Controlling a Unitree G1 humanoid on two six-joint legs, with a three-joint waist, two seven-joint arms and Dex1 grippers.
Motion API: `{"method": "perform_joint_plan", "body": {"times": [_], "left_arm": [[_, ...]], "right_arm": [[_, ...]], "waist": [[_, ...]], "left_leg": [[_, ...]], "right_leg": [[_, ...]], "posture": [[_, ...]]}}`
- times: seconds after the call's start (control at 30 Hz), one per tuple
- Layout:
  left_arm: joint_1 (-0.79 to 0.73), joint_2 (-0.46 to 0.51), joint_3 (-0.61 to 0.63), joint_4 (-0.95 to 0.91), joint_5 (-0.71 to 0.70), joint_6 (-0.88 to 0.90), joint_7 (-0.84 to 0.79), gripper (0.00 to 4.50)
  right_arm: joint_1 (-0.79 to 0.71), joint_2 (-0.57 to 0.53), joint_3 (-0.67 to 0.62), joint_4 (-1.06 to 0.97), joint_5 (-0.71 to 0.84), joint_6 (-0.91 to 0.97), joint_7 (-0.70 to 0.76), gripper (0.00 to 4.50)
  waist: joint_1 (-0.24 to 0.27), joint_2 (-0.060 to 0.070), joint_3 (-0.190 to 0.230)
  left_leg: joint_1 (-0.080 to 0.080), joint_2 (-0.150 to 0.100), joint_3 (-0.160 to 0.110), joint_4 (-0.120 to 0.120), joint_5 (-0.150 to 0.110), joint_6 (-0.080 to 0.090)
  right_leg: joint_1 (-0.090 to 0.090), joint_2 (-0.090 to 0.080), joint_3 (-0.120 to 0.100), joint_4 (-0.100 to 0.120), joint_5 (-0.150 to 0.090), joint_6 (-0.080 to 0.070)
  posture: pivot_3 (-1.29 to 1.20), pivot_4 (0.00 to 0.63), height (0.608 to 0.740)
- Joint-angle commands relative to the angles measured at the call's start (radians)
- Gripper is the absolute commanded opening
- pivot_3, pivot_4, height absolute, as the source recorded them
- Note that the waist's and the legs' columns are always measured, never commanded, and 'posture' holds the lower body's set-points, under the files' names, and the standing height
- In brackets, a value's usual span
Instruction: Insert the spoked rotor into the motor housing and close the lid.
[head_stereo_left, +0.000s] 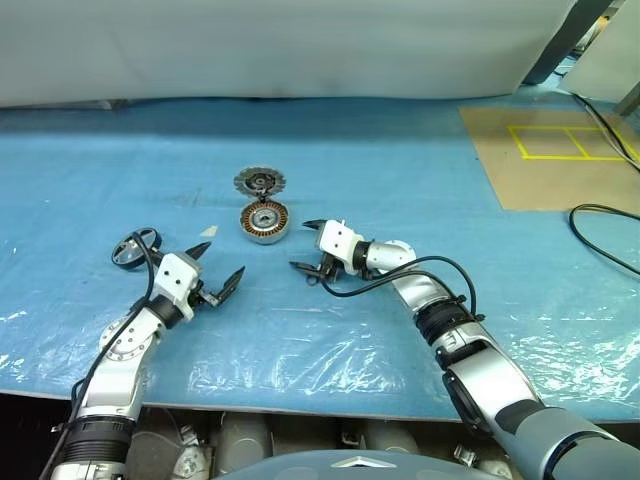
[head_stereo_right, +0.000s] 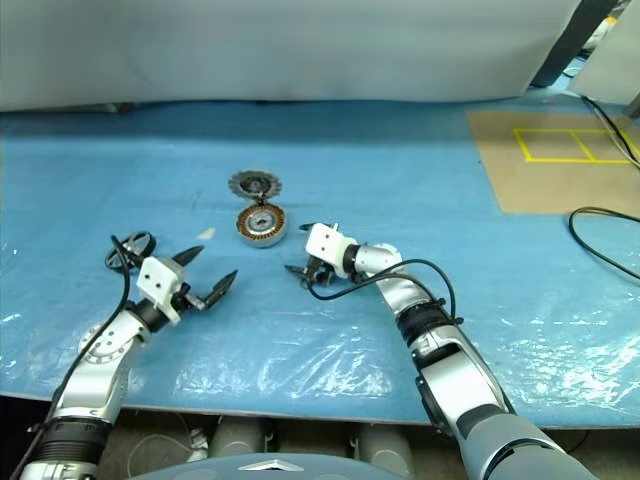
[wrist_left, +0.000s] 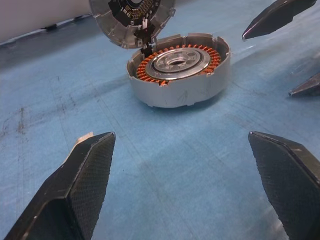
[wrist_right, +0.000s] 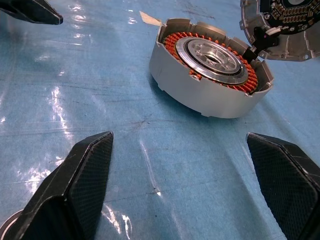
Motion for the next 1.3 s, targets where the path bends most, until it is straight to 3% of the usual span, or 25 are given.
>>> {"method": "perform_joint_plan", "body": {"times": [0.03,1.07,1.3], "left_arm": [[-0.004,0.011,0.009,-0.018,-0.011,-0.011,-0.003,4.49],[-0.038,-0.031,-0.014,0.043,-0.005,-0.047,0.008,4.49],[0.006,-0.041,-0.005,0.012,-0.003,-0.056,0.037,4.49]], "right_arm": [[-0.024,0.009,0.014,0.005,-0.009,-0.024,0.002,4.45],[-0.001,-0.024,0.006,-0.062,0.001,0.016,0.021,4.45],[-0.044,0.030,0.010,-0.078,0.056,0.048,0.111,4.45]], "waist": [[-0.002,0.000,0.000],[0.000,0.000,0.000],[-0.003,0.000,0.000]], "left_leg": [[0.000,0.000,0.000,0.000,0.000,0.000],[0.000,0.000,0.000,0.000,0.000,0.000],[0.000,0.000,0.000,0.000,0.000,0.000]], "right_leg": [[0.000,0.000,0.000,0.000,0.000,0.000],[0.000,0.000,0.000,0.000,0.000,0.000],[0.000,0.000,0.000,0.000,0.001,0.001]], "posture": [[0.00,0.150,0.740],[0.00,0.150,0.740],[0.00,0.150,0.740]]}}
